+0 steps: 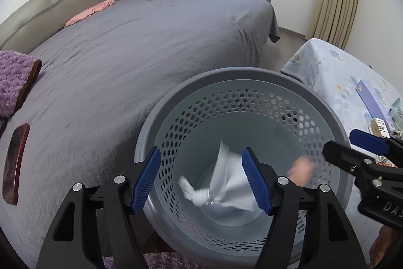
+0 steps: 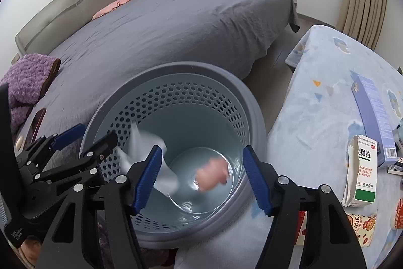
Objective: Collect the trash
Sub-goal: 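Open both grippers to drop the tissue and pig into the wastebasket, then move both grippers back toward the items on the bed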
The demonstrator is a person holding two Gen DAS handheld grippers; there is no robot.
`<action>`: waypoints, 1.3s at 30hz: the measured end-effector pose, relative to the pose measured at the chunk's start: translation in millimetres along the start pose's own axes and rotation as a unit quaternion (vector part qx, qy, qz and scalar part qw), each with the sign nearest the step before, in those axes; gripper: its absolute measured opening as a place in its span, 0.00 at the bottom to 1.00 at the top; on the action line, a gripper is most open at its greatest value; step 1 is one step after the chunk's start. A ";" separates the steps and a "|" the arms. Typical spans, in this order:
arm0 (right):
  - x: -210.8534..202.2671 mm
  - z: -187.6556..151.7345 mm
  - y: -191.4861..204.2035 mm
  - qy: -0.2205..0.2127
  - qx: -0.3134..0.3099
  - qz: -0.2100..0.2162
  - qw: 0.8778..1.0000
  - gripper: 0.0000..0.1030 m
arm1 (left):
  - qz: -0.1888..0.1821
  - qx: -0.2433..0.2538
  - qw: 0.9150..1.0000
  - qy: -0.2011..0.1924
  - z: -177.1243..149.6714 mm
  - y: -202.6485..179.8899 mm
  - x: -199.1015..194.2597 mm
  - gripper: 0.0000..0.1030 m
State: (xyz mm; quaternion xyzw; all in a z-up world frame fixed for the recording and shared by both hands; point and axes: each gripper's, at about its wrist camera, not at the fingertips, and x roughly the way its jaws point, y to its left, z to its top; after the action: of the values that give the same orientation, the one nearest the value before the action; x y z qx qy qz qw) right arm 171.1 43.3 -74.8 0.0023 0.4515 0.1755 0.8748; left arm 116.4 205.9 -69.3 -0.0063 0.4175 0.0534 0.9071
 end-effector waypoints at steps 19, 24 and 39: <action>1.4 -10.7 -4.1 0.012 0.009 -0.013 1.000 0.62 | 0.014 -0.011 1.000 0.012 -3.9 5.6 6.1 0.71; -0.9 -14.5 -5.5 0.012 0.013 -0.016 1.000 0.62 | 0.015 -0.008 1.000 0.008 -4.2 4.7 5.6 0.76; -33.8 -31.1 -12.8 -0.002 0.030 -0.025 0.999 0.62 | 0.004 0.013 1.000 -0.004 -10.7 -8.2 -19.0 0.81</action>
State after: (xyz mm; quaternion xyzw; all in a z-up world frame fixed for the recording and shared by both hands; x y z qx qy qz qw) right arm 132.4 16.0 -68.6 0.0175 0.4550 0.1398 0.8793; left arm 96.8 195.5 -62.1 0.0073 0.4147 0.0513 0.9085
